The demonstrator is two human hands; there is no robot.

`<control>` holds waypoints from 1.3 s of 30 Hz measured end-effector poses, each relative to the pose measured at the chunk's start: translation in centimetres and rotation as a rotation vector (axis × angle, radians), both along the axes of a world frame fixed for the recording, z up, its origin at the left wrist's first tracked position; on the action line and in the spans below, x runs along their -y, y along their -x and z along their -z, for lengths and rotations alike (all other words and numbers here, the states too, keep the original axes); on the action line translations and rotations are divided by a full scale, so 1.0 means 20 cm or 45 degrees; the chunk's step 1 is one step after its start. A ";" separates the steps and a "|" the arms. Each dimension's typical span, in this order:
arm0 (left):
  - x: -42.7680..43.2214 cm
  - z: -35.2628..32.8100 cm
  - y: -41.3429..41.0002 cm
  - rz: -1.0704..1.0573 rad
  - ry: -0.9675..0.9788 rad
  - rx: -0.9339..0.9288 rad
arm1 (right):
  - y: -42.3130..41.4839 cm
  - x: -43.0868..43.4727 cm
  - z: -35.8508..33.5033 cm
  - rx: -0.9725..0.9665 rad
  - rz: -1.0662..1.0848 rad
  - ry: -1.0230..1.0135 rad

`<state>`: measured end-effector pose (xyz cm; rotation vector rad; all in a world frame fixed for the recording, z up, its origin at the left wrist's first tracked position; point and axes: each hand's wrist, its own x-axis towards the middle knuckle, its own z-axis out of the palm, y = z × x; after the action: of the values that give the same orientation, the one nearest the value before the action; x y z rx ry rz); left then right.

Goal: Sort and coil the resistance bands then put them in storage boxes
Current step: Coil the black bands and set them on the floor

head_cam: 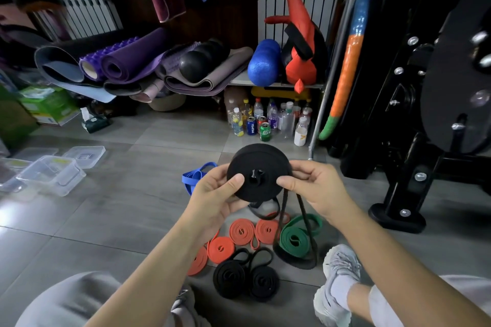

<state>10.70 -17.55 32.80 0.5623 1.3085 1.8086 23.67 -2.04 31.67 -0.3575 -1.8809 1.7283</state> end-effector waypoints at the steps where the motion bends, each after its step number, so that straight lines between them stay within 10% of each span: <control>1: 0.00 -0.01 0.00 -0.002 0.079 -0.140 | 0.00 0.00 -0.01 0.024 0.007 -0.032; 6: 0.00 -0.10 0.04 0.093 0.427 -1.671 | 0.02 -0.01 -0.04 0.286 -0.037 -0.349; 9: -0.02 -0.12 0.04 0.247 0.488 -2.133 | 0.04 0.01 -0.05 0.347 -0.068 -0.444; 29: -0.08 0.09 -0.02 -0.280 0.073 -0.758 | 0.04 -0.03 0.01 0.146 0.097 -0.278; 36: -0.04 -0.03 0.06 0.077 0.523 -1.978 | 0.07 -0.06 -0.05 0.448 -0.030 -0.567; 39: -0.07 -0.12 0.08 0.346 0.671 -1.963 | 0.09 -0.04 -0.10 0.541 -0.062 -0.808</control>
<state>9.18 -16.14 35.13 1.8494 2.3408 0.4909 21.78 -1.32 33.75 -0.4467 -2.6323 1.0387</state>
